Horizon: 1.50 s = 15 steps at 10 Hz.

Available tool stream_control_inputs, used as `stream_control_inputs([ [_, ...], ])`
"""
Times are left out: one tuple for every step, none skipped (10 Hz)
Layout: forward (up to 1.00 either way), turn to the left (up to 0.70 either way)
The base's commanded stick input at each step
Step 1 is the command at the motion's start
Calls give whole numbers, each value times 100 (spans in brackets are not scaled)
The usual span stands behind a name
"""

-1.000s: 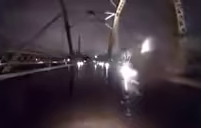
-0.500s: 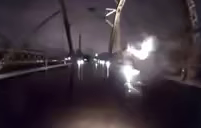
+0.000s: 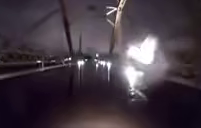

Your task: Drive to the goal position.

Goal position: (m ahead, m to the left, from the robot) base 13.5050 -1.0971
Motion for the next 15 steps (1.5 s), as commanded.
stream_control_inputs([
  [100,0],
  [100,0],
  [100,0],
  [100,0],
  [100,0],
  [100,0],
  [100,0],
  [100,0],
  [100,0],
  [100,0],
  [100,0],
  [100,0],
  [100,0],
  [100,0],
  [100,0],
])
